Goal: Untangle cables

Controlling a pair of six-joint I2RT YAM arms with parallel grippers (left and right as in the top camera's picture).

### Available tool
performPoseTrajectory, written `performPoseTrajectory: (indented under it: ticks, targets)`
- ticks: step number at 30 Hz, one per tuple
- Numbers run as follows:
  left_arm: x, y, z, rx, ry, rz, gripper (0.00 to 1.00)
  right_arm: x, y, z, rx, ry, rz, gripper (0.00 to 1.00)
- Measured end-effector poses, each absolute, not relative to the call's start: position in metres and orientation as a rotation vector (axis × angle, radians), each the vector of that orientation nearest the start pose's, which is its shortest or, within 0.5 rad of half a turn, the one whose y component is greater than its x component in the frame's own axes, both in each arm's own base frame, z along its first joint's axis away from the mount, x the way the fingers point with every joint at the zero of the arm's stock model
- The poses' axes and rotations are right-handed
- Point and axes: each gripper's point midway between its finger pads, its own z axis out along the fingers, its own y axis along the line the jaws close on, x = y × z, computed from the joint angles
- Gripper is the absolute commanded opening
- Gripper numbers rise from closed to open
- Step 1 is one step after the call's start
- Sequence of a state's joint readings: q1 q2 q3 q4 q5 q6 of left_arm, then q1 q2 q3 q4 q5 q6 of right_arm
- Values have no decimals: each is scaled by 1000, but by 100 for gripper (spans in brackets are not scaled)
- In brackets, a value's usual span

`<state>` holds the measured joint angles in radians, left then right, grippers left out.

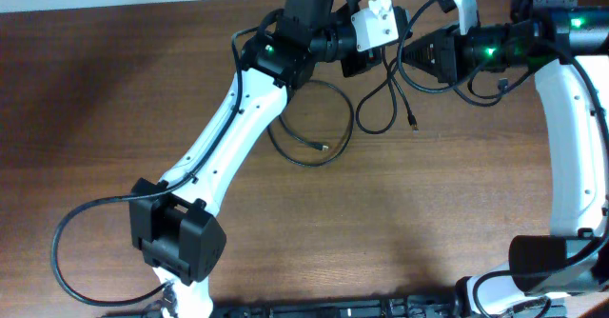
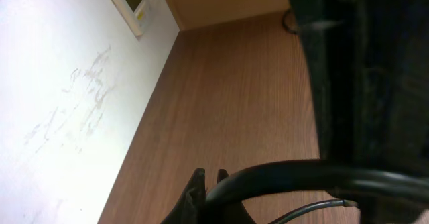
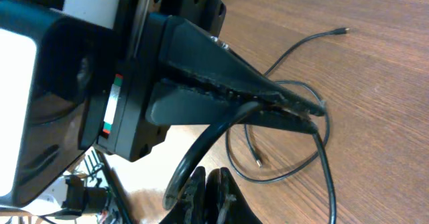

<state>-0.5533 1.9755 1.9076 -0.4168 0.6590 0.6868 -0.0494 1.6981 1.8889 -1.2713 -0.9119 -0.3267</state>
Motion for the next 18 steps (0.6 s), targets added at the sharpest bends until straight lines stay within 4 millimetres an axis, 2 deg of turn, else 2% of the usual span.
performPoseTrajectory:
  ticks: [10,11,12,14,15,16,18]
  targets:
    - [420,-383,302,1463,1354,-587,0,382,110,317,-603,2272,911,4]
    - [420,-383,302,1463,1353,-587,8,384,108,316,-601,2278,890,4]
    - [419,-383,302,1464,1350,-591,12,385,106,315,-598,2284,872,4]
    - [417,-385,304,1464,1340,-607,11,387,103,313,-595,2293,840,4]
    - [416,-386,305,1464,1334,-615,9,389,101,312,-592,2298,821,4]
    - [415,-387,306,1465,1326,-620,1,390,99,310,-588,2304,803,4]
    - [414,-388,307,1464,1323,-630,0,393,94,307,-577,2324,752,4]
